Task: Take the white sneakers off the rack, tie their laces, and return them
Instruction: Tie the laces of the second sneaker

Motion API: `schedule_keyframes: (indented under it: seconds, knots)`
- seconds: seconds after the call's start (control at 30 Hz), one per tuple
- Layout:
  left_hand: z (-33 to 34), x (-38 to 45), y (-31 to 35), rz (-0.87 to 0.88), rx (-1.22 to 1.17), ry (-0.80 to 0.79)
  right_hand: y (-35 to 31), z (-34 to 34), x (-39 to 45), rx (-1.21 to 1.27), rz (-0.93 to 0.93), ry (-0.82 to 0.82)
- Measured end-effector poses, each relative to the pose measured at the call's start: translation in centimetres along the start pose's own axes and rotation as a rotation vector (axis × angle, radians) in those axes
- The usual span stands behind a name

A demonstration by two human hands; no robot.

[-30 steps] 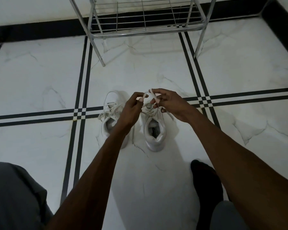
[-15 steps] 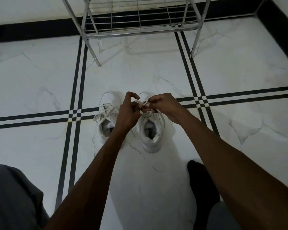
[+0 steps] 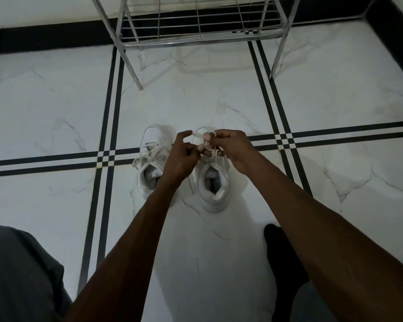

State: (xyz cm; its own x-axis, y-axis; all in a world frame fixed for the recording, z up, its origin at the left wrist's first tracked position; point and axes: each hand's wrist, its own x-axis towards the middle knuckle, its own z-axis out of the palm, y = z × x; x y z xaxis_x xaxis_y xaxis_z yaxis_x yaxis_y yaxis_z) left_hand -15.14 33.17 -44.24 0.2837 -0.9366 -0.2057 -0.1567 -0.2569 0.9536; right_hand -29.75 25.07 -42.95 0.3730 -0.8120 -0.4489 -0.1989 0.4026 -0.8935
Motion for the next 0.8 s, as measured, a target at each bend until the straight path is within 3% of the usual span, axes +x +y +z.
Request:
schedule_keyframes:
  seconds: [0.07,0.2,0.27,0.43,0.6,0.7,0.8]
  knots:
    - [-0.5,0.1,-0.3,-0.025,-0.001,0.010,-0.4,-0.6,-0.1,-0.082,-0.042,-0.054]
    - [-0.9,0.4,-0.3,-0.056,0.026,0.034,-1.5,-1.8,0.0,-0.512,-0.184,-0.182]
    - [-0.7,0.3,-0.1,-0.062,0.038,0.058,-2.0,-1.9,0.3,-0.687,-0.258,-0.136]
    - [-0.6,0.2,0.0,-0.059,-0.051,0.056,-1.0,-0.8,0.4,-0.827,-0.442,0.099]
    - [-0.5,0.5,-0.1,-0.002,-0.031,0.001,0.3,0.3,0.6,-0.733,-0.466,0.242]
    - [-0.5,0.6,-0.2,0.030,0.029,-0.054,0.1,0.6,0.6,-0.575,-0.405,0.214]
    - [-0.5,0.9,-0.2,0.057,0.099,-0.011,-0.1,0.0,0.6,-0.455,-0.326,0.167]
